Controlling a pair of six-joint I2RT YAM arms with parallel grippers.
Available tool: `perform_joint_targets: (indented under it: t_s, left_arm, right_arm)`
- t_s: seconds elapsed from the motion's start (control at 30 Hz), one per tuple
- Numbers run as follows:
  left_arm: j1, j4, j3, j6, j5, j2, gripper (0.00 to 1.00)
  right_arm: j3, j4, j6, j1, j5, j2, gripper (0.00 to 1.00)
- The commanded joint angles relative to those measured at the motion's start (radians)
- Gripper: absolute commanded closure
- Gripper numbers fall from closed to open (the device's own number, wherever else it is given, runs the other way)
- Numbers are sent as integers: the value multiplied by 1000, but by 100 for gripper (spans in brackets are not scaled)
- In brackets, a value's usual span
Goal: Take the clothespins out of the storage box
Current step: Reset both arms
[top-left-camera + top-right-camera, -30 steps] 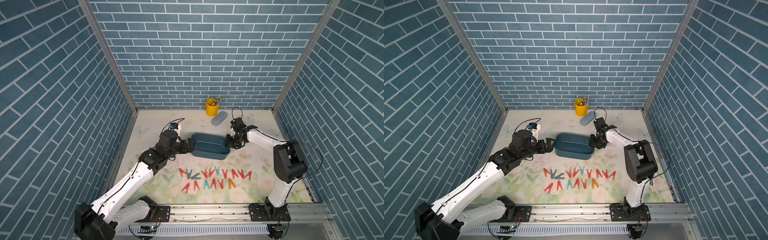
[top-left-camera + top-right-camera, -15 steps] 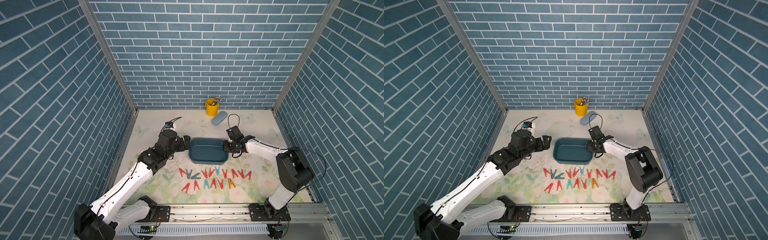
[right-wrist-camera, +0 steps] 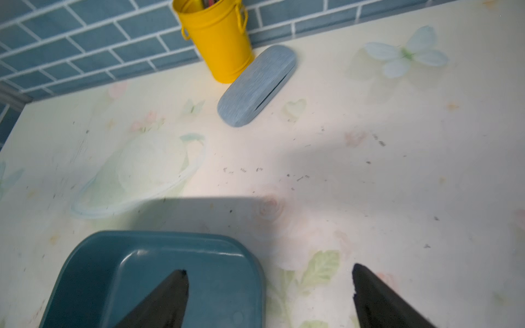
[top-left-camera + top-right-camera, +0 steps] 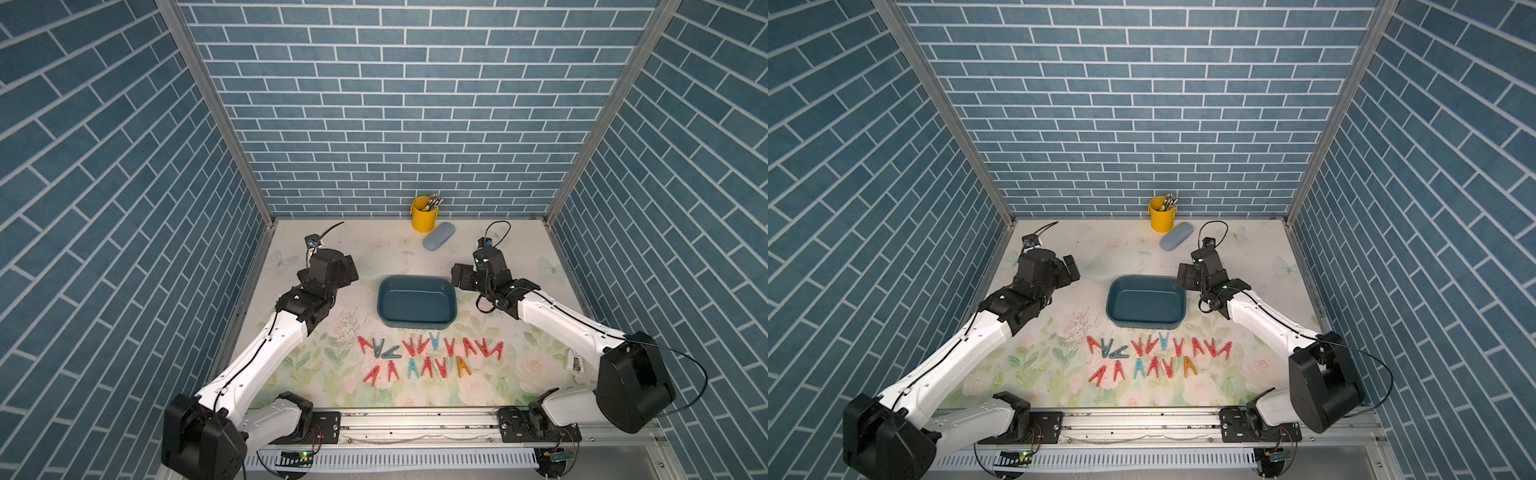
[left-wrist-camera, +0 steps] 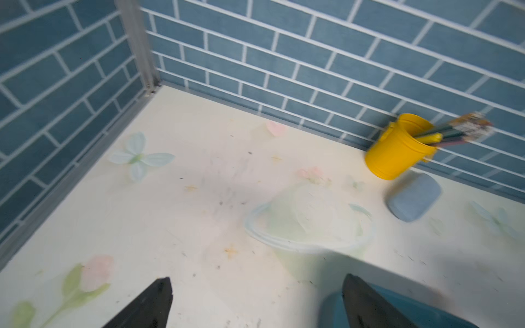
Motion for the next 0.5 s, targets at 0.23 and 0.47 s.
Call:
perform_joint_targets:
  t_s: [0.23,0.47]
  left_arm:
    - [304,395,-245,108,-22,121,0]
    - [324,779,-430,232,-89,190,1]
  right_arm:
    - [-297,471,-281,-87,480,-116,0]
    - [-491,836,-416,-182,554,-71,0]
